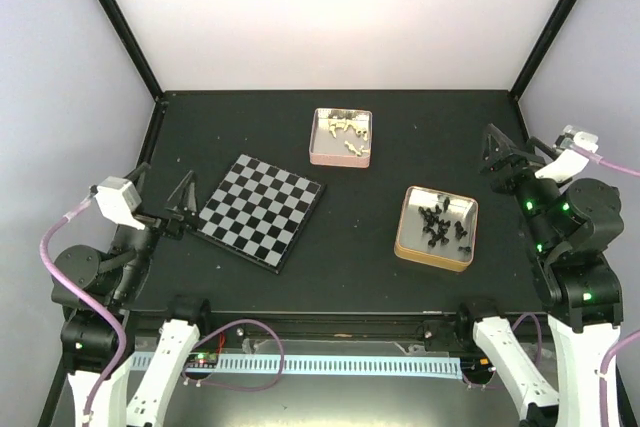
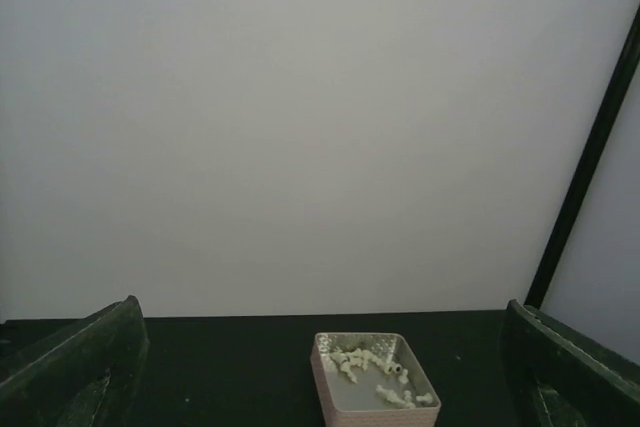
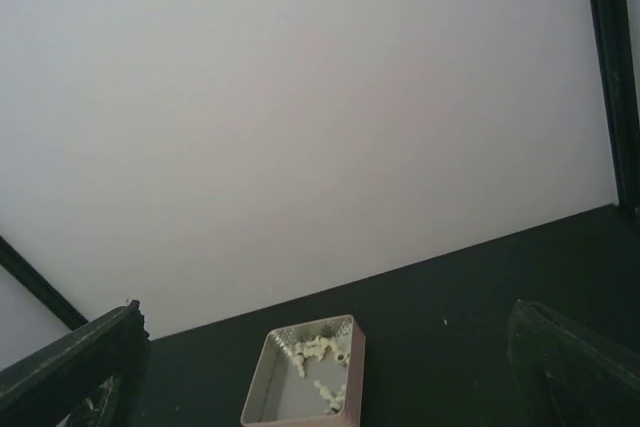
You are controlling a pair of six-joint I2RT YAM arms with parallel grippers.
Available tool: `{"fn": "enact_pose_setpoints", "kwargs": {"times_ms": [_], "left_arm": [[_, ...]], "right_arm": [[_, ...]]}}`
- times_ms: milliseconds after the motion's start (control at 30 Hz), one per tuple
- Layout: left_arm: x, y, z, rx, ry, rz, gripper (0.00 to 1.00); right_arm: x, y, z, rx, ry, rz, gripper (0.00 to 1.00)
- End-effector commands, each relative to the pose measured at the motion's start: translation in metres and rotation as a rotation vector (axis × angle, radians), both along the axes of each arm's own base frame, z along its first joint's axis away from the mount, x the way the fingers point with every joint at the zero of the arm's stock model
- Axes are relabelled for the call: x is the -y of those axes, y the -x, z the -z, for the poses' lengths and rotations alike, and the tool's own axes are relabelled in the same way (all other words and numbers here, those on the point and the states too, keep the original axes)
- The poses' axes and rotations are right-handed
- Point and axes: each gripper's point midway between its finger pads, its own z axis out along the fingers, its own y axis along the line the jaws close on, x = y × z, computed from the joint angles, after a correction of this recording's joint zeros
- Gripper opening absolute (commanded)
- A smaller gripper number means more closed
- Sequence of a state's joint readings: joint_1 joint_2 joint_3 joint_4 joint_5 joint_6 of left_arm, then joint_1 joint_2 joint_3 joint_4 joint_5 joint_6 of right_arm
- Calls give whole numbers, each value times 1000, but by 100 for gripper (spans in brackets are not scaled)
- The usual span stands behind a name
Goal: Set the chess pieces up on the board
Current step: Move the chessboard to the center of the board.
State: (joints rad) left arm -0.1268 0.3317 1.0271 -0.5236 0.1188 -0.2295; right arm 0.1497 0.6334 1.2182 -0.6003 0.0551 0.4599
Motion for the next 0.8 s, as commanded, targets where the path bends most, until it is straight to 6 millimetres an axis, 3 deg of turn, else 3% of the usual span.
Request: {"fn": "enact_pose_setpoints", "kwargs": {"times_ms": [0,133,300,400,567,767], "left_arm": [[22,0,4,-27,12,135,98],[32,-4,18,-74,24,198,99],[46,-19,52,-137,36,284,99],[47,-44,88,-261,63,288,99],[35,-100,168,-595,148,182,99],[13,-150,238,-902,195,15,99]], "right_arm": [[-14,12,10,-77,-68,-99,99],[-21,12,28,-153,-126,-141,100],[-37,8,55,-216,-165,-229,100],[-44,4,78,-261,-168,-268,100],[-49,-7,129,-374,-135,-299,93],[-59,-19,171,-447,-129,-355,84]]}}
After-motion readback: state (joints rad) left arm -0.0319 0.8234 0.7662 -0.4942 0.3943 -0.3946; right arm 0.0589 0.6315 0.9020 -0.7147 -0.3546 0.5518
